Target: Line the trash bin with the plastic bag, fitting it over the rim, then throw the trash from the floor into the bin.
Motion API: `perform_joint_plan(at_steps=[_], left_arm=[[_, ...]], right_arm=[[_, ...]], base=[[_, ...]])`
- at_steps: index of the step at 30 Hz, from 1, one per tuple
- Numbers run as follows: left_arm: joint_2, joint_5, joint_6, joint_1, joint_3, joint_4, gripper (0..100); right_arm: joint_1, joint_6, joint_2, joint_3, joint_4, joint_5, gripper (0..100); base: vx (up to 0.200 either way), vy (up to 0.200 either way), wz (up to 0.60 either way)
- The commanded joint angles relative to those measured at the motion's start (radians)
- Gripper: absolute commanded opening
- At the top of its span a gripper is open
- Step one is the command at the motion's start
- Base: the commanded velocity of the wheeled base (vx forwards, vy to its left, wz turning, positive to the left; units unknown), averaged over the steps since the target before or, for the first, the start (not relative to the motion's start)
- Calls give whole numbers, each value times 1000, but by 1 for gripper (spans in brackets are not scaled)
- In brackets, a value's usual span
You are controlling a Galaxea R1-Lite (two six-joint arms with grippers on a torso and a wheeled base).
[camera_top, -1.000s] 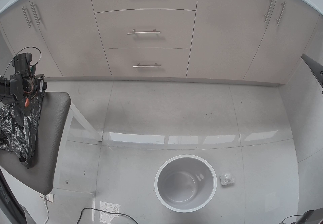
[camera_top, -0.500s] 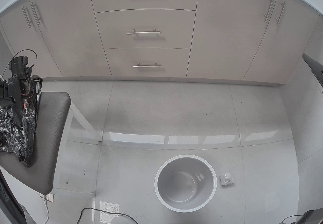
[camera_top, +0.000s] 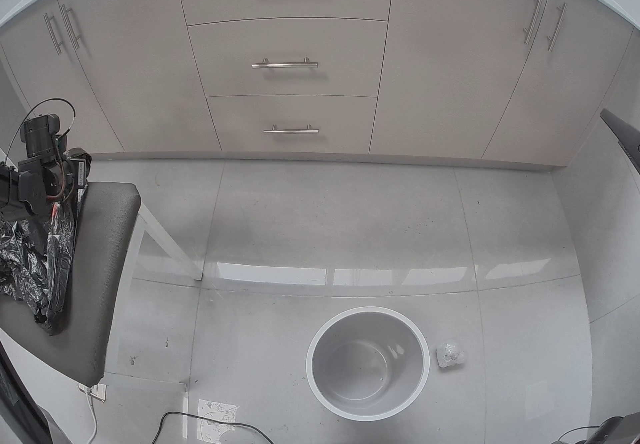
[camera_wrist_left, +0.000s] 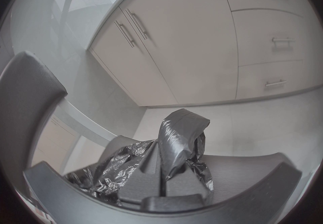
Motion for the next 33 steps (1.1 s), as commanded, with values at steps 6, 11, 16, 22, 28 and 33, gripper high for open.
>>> perform_joint_plan(at_steps=[6,11,16,22,28,33], left_arm=[[-181,-89,-213,-165,129,32,0],[-290,-185,-412,-300,130,159,0],[-434,-463,-639,-403,127,369,0],[-557,-498,-909,-558,138,368,0],[-595,-245,-1008,-845,159,224,0],[-561,-110,-1005,-995,156,198,0]], right_arm=[[0,-6,-30,6,2,0,100],[0,-14,-33,15,3,-2,100],[-4,-74,-4,62,8,0,100],[45,-98,122,116,-6,-2,100],[166,-85,266,173,-53,-8,100],[277,-88,406,229,-218,-40,100]], base=[[0,0,0],[0,0,0],[0,0,0],[0,0,0],[0,0,0],[0,0,0]])
